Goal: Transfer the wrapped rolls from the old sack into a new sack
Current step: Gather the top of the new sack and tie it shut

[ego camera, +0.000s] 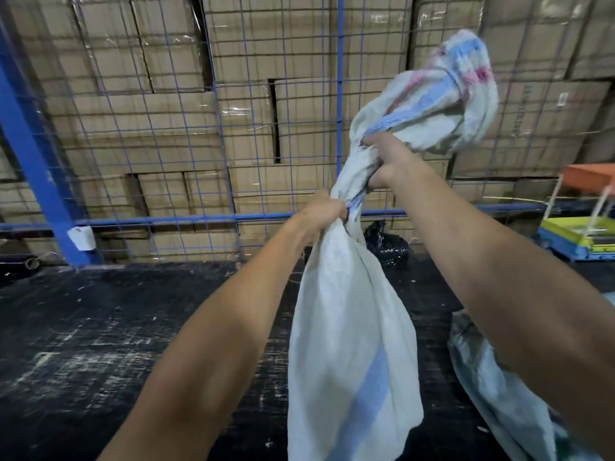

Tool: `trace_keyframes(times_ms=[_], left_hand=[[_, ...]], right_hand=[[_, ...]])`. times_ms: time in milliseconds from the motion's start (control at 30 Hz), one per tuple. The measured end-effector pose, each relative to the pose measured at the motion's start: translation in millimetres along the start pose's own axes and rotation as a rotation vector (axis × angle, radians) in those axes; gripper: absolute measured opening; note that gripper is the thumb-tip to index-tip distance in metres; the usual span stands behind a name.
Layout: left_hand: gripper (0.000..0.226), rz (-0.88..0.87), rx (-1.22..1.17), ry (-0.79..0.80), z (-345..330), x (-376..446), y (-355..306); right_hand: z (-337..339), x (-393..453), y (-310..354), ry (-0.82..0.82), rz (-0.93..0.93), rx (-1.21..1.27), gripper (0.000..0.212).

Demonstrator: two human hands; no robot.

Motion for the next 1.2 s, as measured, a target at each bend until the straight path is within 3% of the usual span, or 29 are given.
trace_keyframes(times_ms=[133,200,233,333,367,433,600,667,733,800,933,1067,1133,1200], left_hand=[[0.018,0.041,-0.169,0.111,15.3,2.0,-8.9],[0.045,0.041,-0.221,0.208,15.7,2.3,-11.7],[0.052,0.058,-0.220,0.284,14.8,0.7,-13.7],[0.023,0.097,-0.134,0.472,8.8,-7.0,-16.3],[0.022,0.099,-0.095,0.502,5.9,-10.4,-18.0],[0.033,0.063,-0.048,0.488,1.8,-8.8,-17.7],[0.051,0.008,-0.190,0.582,-15.5,-5.1,2.3],[0.064,0.023,-0.143,0.521,-28.6,-0.3,10.9],[0.051,0.084,-0.120,0.494,-37.0,1.8,16.7],[0.014,0.172,-0.108,0.567,-42.7,-0.1,23.2],[0.009,0.227,-0.154,0.665,-60.7,-3.1,34.0],[0.017,0.269,-0.332,0.875,-100.0,-11.9,57.3],[0.016,0.296,-0.322,0.900,-123.4,-15.7,66.4],[0.024,0.333,-0.303,0.904,-140.9,-18.2,64.6]], right_hand=[[8.3,-13.0,1.7,0.149,0.130,0.006,0.055],[10.9,-16.2,-4.4,0.235,0.129,0.140,0.064],[11.2,-16.7,-5.7,0.242,0.135,0.170,0.061],[4.9,-16.9,-0.6,0.139,0.178,0.131,0.036],[3.5,-16.7,1.0,0.089,0.179,0.110,0.033],[6.8,-12.2,-0.7,-0.015,0.146,0.081,0.035],[13.8,-1.4,-10.6,-0.135,0.099,0.159,0.043],[13.1,-0.7,-13.8,-0.168,0.102,0.160,0.036],[18.0,0.9,-20.9,-0.200,0.088,0.128,0.029],[30.6,-0.6,-34.4,-0.211,0.033,0.089,0.033],[66.7,-6.5,-56.8,-0.192,-0.033,0.036,0.039],[89.0,-13.0,-64.9,-0.227,-0.068,-0.127,0.022],[109.9,-17.4,-68.3,-0.266,-0.099,-0.219,0.026],[141.9,-16.1,-76.1,-0.262,-0.138,-0.126,0.049]])
Point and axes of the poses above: each hand's wrist, its own x-axis towards the middle knuckle, its own z-axis out of the back of the hand, y = z × x, the point moved 2 cm from there along x, towards the middle knuckle, and after that the axes turned 4 degrees about z, right-handed, at the moved point
